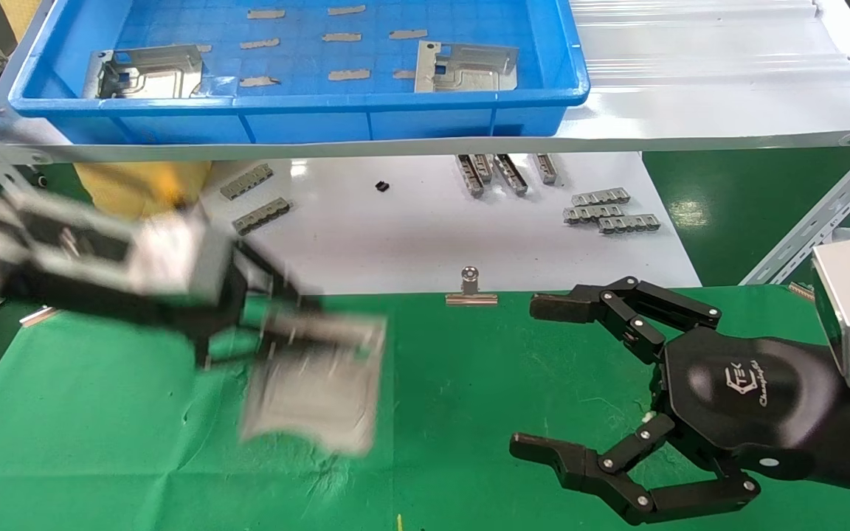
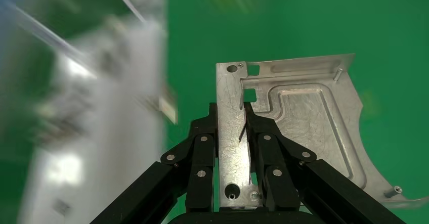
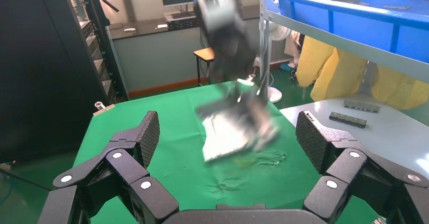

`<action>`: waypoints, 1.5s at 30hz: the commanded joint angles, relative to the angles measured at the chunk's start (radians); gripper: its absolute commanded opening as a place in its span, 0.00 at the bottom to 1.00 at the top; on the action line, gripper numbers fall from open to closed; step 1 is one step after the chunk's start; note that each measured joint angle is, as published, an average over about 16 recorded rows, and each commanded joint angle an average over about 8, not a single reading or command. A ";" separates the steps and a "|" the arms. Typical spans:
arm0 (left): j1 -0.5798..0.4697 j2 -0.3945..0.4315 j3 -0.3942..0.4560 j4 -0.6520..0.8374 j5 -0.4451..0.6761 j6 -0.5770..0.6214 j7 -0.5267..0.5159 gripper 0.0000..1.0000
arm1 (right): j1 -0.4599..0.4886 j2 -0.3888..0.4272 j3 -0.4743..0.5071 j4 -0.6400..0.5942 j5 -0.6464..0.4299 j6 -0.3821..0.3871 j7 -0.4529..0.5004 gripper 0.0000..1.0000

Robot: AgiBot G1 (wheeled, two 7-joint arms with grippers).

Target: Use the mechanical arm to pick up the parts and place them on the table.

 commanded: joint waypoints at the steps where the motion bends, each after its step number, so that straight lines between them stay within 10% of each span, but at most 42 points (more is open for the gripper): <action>1: 0.009 0.001 0.064 -0.009 0.047 -0.007 0.013 0.00 | 0.000 0.000 0.000 0.000 0.000 0.000 0.000 1.00; 13: 0.103 0.077 0.083 0.231 0.083 -0.162 0.128 0.01 | 0.000 0.000 0.000 0.000 0.000 0.000 0.000 1.00; 21: 0.113 0.125 0.087 0.341 0.087 -0.172 0.216 0.98 | 0.000 0.000 0.000 0.000 0.000 0.000 0.000 1.00; 45: 0.109 0.079 -0.055 0.545 -0.126 0.040 0.162 1.00 | 0.000 0.000 0.000 0.000 0.000 0.000 0.000 1.00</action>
